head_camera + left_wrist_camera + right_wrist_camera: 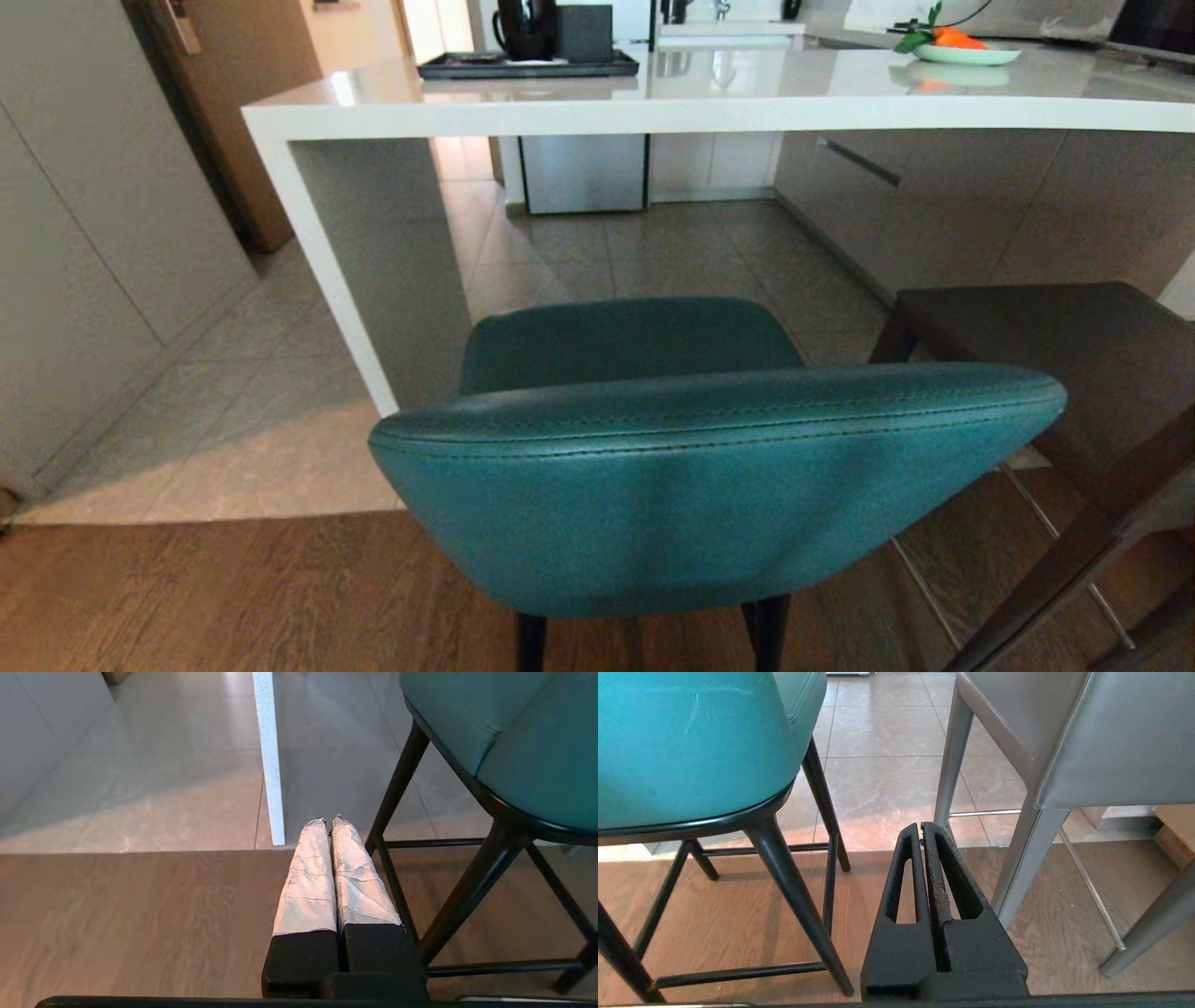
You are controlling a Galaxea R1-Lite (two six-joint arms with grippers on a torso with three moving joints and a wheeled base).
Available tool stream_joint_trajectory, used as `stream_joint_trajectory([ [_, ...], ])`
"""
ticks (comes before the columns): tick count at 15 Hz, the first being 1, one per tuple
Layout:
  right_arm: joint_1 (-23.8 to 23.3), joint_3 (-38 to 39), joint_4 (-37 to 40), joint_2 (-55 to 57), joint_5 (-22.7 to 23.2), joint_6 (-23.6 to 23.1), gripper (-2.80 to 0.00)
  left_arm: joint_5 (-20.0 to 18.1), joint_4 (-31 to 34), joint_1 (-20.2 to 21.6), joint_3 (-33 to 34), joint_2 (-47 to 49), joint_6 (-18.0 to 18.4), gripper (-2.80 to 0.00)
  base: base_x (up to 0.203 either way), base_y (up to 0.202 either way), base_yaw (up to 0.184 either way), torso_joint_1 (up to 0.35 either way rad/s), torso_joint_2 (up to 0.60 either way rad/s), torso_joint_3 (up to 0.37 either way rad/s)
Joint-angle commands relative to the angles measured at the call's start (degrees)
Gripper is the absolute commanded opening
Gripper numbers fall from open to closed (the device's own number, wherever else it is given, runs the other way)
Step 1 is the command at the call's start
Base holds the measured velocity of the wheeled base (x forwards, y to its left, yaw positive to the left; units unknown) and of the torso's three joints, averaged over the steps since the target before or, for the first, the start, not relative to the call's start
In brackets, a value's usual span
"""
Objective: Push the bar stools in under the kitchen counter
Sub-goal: Push the gray chair back under the dining table
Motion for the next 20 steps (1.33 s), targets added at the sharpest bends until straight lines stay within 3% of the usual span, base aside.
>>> stream_joint_trajectory([
  [1,0.0,1.4,0.0,0.1,-0.1,0.5,-2.80,0.0,0.0,0.1,0.7,0.2,0.6,-2.80,0.000,0.000,0.000,0.000,0.00,0.000],
  [2,0.0,1.4,-0.1,0.1,-0.3,1.2,-2.80,-0.6,-0.2,0.1,0.8,0.2,2.3,-2.80,0.000,0.000,0.000,0.000,0.00,0.000],
  [4,0.0,1.4,-0.2,0.1,-0.4,1.7,-2.80,0.3,-0.7,-0.1,1.0,0.1,-1.9,-2.80,0.000,0.000,0.000,0.000,0.00,0.000],
  [6,0.1,1.3,-0.2,0.1,0.0,1.2,-2.80,0.1,-1.8,0.1,1.4,0.1,-1.5,-2.80,0.000,0.000,0.000,0.000,0.00,0.000],
  [9,0.2,1.4,-0.2,0.1,0.0,2.5,-2.80,-3.0,-2.1,0.1,1.9,0.1,5.3,-2.80,0.000,0.000,0.000,0.000,0.00,0.000],
  [13,0.2,1.4,-0.2,0.1,-0.1,2.5,-2.80,-2.7,-2.1,0.0,1.9,0.1,1.8,-2.80,0.000,0.000,0.000,0.000,0.00,0.000],
  [20,0.2,1.4,-0.2,0.1,0.0,2.5,-2.80,-1.9,-2.1,0.0,1.9,0.1,1.1,-2.80,0.000,0.000,0.000,0.000,0.00,0.000],
])
